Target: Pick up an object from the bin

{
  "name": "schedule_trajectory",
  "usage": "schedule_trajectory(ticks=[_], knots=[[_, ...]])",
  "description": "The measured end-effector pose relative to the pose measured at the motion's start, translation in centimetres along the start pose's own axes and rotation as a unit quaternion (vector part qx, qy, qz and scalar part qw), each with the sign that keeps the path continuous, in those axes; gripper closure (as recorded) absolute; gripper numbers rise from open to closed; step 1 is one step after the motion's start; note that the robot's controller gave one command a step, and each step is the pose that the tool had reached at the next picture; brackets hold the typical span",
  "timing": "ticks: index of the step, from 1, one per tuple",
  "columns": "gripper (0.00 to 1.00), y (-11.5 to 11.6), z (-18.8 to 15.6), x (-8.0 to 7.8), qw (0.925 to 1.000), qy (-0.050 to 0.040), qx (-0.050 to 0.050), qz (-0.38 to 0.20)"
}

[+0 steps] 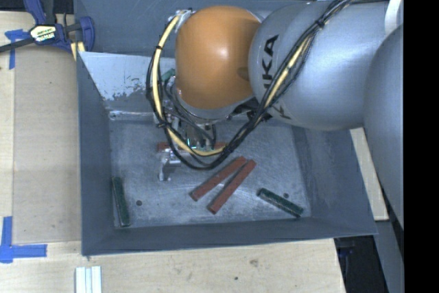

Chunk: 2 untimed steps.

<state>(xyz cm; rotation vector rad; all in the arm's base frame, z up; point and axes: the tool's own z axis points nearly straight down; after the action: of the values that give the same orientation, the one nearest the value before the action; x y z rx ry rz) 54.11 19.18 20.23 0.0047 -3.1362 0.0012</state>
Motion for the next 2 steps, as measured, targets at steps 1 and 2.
schedule_trajectory(ticks=[1,2], knots=[[0.00,-0.1,-0.4,-0.2,1.0000,-0.0040,-0.001,0.001],[1.00,-5.2,10.8,-5.0,0.9990,-0.0074,-0.001,-0.043]])
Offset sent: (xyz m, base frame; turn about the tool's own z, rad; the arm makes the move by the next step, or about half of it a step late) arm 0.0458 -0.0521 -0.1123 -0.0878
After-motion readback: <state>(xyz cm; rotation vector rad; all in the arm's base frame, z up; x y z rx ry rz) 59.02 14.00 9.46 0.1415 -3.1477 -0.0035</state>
